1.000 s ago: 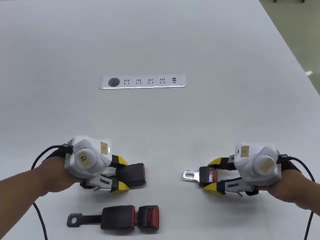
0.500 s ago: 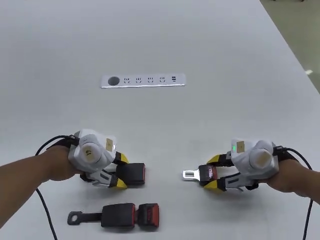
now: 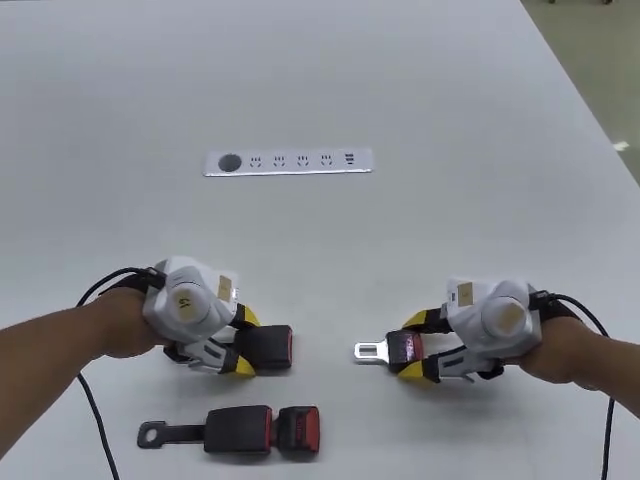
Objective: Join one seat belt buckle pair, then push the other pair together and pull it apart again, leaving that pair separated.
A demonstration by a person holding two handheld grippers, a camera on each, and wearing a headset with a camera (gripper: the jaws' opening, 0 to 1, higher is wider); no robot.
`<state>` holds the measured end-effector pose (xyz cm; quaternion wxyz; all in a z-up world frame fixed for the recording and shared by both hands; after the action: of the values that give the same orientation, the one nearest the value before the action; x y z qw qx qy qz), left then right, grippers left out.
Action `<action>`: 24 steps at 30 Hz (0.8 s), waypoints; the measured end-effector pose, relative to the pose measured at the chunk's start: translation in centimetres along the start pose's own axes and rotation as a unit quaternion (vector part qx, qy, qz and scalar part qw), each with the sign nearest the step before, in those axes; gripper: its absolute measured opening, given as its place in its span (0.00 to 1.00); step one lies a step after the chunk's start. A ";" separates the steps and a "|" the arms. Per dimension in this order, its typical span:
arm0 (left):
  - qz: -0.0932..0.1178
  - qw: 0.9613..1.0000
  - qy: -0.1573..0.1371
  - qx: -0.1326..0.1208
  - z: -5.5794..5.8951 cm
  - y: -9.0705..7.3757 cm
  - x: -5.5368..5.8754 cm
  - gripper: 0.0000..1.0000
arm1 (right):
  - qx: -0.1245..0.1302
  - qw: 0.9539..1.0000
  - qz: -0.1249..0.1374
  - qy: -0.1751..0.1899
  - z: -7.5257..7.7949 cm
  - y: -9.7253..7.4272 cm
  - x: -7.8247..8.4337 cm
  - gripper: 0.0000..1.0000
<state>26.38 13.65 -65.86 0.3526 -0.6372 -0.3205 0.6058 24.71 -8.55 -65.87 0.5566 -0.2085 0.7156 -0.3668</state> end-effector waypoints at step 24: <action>-0.007 1.000 -0.001 0.002 -0.1 0.0 -0.2 0.33 | -0.004 1.000 0.016 0.004 -0.5 3.5 -3.7 0.34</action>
<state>26.46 13.47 -65.79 0.3578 -0.6337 -0.3244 0.6043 25.72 -3.60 -66.07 0.5584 -0.1982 0.7226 -0.3560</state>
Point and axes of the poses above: the centre of the closed fingertips' face, and the gripper's own axes: y roughly forward along the fingers, z roughly to its right, x roughly out of its underside, the point moved 4 cm from there along -y, roughly backward along the fingers, and after that the axes turned 6 degrees about y, right-handed, at the moved point
